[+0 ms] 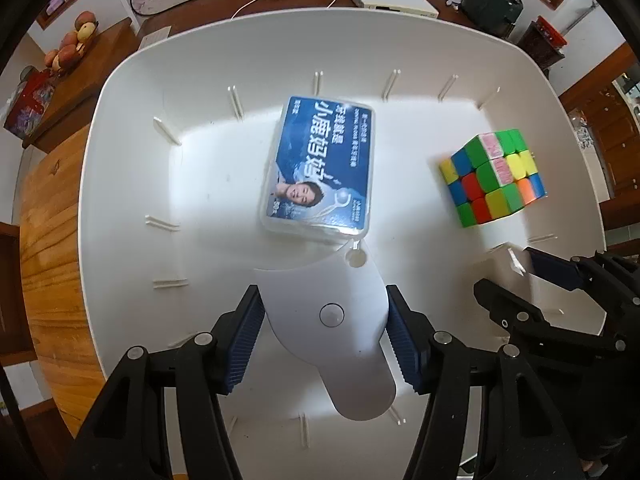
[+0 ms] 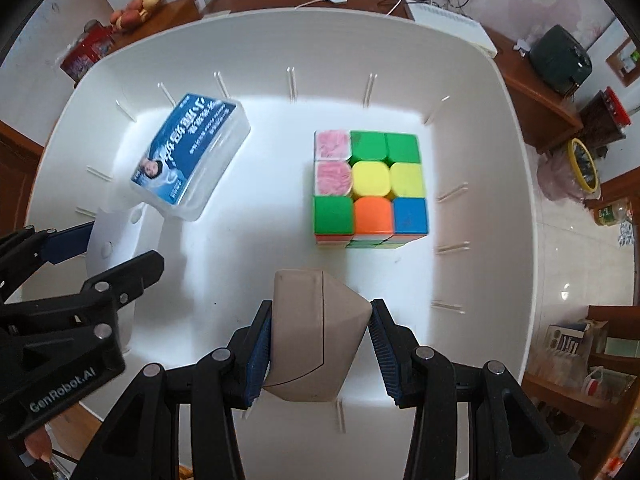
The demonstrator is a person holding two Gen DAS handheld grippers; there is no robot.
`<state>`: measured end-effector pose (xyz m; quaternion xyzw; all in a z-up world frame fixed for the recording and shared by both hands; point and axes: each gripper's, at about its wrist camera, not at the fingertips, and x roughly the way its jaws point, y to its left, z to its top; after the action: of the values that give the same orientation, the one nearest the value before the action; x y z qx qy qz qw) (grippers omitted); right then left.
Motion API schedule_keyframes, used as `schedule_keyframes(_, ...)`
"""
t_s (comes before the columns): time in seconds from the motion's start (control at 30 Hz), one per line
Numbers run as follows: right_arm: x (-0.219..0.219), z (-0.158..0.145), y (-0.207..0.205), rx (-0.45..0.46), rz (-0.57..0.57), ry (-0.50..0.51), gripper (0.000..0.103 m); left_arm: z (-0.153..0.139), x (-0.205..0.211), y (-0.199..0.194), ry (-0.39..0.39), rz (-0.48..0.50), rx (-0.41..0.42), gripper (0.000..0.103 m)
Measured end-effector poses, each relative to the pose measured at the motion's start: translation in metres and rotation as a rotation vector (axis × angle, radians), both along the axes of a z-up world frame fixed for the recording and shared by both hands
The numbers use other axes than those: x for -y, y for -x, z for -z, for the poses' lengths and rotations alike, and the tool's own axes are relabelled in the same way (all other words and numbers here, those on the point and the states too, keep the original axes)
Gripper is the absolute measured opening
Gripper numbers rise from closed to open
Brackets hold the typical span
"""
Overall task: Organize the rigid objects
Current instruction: 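Carry the clip and paper piece into the tray and open both tools, then move both tools back over the table toward the black charger and gold compact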
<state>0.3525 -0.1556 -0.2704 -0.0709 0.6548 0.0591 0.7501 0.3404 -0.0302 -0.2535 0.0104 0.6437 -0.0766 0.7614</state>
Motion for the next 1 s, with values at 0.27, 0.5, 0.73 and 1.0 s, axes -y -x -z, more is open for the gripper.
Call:
schedule_keyframes(0.27,0.002,-0.006,0.007,0.021,-0.001,0.002,0.064,-0.014,-0.002,0.006,0.018,-0.015,0.025,0.083)
schedule_keyframes(0.5,0.009,-0.023,0.019,0.055,0.006,-0.022,0.064,-0.036,0.003,0.016,0.02,-0.023,0.078,0.083)
schedule_keyframes(0.73,0.004,-0.042,0.029,0.095,0.003,-0.045,0.064,-0.061,0.007,0.031,0.021,-0.018,0.135,0.083)
schedule_keyframes(1.0,0.01,-0.059,0.04,0.137,-0.011,-0.074,0.064,-0.09,0.013,0.053,0.027,-0.033,0.192,0.083)
